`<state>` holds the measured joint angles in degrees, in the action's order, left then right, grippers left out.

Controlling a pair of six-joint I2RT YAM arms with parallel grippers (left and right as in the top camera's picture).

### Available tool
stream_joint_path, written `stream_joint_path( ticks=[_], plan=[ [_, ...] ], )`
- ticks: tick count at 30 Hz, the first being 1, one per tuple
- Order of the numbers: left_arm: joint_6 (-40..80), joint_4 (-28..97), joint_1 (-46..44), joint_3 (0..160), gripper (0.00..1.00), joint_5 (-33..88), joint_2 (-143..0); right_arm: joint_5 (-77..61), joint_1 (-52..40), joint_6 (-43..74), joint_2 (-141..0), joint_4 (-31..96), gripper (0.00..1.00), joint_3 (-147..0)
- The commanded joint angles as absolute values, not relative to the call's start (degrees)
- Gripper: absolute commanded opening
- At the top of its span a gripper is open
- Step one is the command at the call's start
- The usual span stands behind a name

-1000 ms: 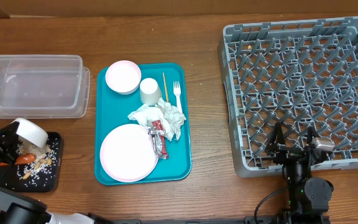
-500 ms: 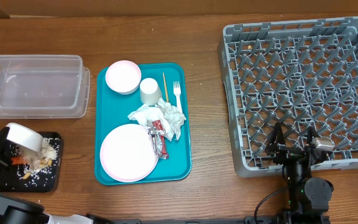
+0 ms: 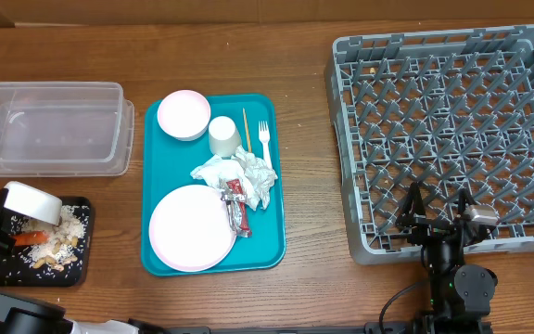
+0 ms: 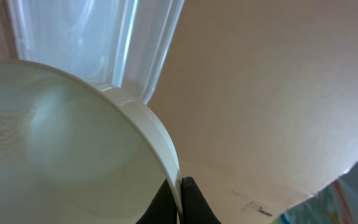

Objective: Sort waste into correct bins and load items into the dishwasher
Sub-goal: 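Tip the rice bowl over the black tray to dump the food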

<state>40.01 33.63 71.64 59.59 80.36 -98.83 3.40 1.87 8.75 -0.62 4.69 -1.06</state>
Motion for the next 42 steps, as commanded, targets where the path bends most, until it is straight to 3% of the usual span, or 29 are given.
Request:
stream_joint_path(
  ticks=[1,7,13,16,19,21,23,24,26,28,30,32,34,36,42],
  plan=[
    [40.82,33.63,71.88,59.64,0.04,84.40,-99.66,3.77,1.89,8.32,-0.16,4.38,1.00,-0.47],
    [42.59,31.40,72.14,59.64,0.04,80.47,-99.66,3.77,1.89,8.32,-0.16,4.38,1.00,-0.47],
    [43.35,31.05,72.27,59.64,0.04,85.82,-99.70,3.77,1.89,8.32,-0.16,4.38,1.00,-0.47],
    [44.18,28.10,72.95,59.64,0.04,75.88,-100.01,3.77,1.89,8.32,-0.16,4.38,1.00,-0.47],
    [44.27,29.63,72.66,59.66,0.04,87.92,-100.07,3.77,1.89,8.32,-0.16,4.38,1.00,-0.47],
    [46.74,26.70,71.68,59.66,0.04,82.54,-100.12,3.77,1.89,8.32,-0.16,4.38,1.00,-0.47],
    [46.98,26.39,71.50,59.66,0.04,88.38,-100.12,3.77,1.89,8.32,-0.16,4.38,1.00,-0.47],
    [46.96,23.33,71.46,59.68,0.04,80.51,-100.22,3.77,1.89,8.32,-0.16,4.38,1.00,-0.47],
    [47.18,26.37,71.68,59.68,0.04,88.44,-100.27,3.77,1.89,8.32,-0.16,4.38,1.00,-0.47],
    [46.57,24.23,70.83,59.72,0.04,84.01,-100.38,3.77,1.89,8.32,-0.16,4.38,1.00,-0.47],
    [46.57,25.65,70.70,59.72,0.04,88.97,-100.49,3.77,1.89,8.32,-0.16,4.38,1.00,-0.47],
    [47.03,21.06,70.57,59.75,0.04,80.75,-100.75,3.77,1.89,8.32,-0.16,4.38,1.00,-0.47],
    [48.25,22.26,70.85,59.72,0.04,87.74,-100.97,3.77,1.89,8.32,-0.16,4.38,1.00,-0.47],
    [48.18,20.43,70.74,59.75,0.04,83.83,-100.95,3.77,1.89,8.32,-0.16,4.38,1.00,-0.47],
    [47.86,20.23,65.25,60.53,0.04,90.56,-99.55,3.77,1.89,8.32,-0.16,4.38,1.00,-0.47]
  ],
)
